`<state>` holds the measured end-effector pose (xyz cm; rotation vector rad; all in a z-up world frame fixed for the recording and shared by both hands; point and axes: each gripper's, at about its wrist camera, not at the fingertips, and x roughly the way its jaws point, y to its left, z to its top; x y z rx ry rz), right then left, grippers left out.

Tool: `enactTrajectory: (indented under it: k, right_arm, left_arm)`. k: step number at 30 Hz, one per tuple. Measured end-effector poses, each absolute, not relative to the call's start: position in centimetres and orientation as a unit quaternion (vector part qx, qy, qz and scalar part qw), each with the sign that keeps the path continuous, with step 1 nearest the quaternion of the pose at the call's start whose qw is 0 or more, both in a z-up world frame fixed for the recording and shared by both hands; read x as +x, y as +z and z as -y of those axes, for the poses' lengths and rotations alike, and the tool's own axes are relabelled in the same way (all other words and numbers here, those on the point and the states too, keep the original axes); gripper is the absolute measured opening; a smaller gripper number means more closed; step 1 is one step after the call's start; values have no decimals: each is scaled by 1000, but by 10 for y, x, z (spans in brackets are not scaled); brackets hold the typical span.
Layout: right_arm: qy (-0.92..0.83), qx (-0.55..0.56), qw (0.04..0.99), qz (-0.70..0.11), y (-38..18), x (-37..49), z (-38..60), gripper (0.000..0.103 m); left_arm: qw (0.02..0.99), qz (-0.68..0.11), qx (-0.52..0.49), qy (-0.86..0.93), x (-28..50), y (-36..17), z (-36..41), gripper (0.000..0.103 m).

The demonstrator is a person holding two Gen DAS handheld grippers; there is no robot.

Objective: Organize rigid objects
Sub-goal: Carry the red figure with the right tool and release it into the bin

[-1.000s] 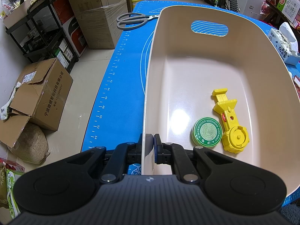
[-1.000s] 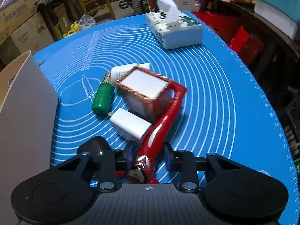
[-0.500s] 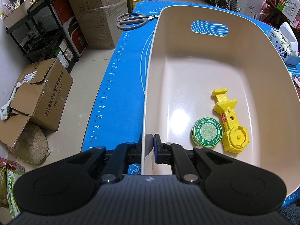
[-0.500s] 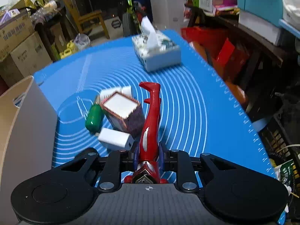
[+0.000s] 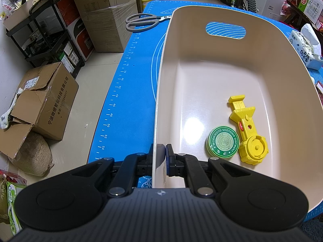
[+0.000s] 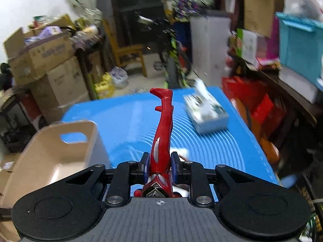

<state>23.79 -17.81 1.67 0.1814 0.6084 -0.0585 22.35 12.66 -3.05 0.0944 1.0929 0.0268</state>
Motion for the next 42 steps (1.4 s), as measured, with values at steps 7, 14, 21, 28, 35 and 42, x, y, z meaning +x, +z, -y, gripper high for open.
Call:
enactTrajectory:
  k: [7,14,21,28,35,42]
  right_arm:
    - [42,63,957,-280,43,257,127,31]
    - [93,29,952,-289,42,275,78,31]
    - [132,-8,932,-337,14,280,33,31]
    - [155,-50,902,-399,-19,282,2,31]
    - [152,-76,873,-456,-43,281,-7,31]
    - [160,-62,872,-458,-44,275,2,38]
  left_arm:
    - [853,-520,45,12,223,-31,-127,11]
    - [853,-520,45,13,224,-30,-126,11]
    - [853,-520,45,13,224,-30,-126,11]
    - [853,-520,45,13,223,-31,-126,11]
    - [853,-520,45,13,223,-31,-126,11]
    - [853,-520,45,13,223,-31,-126,11]
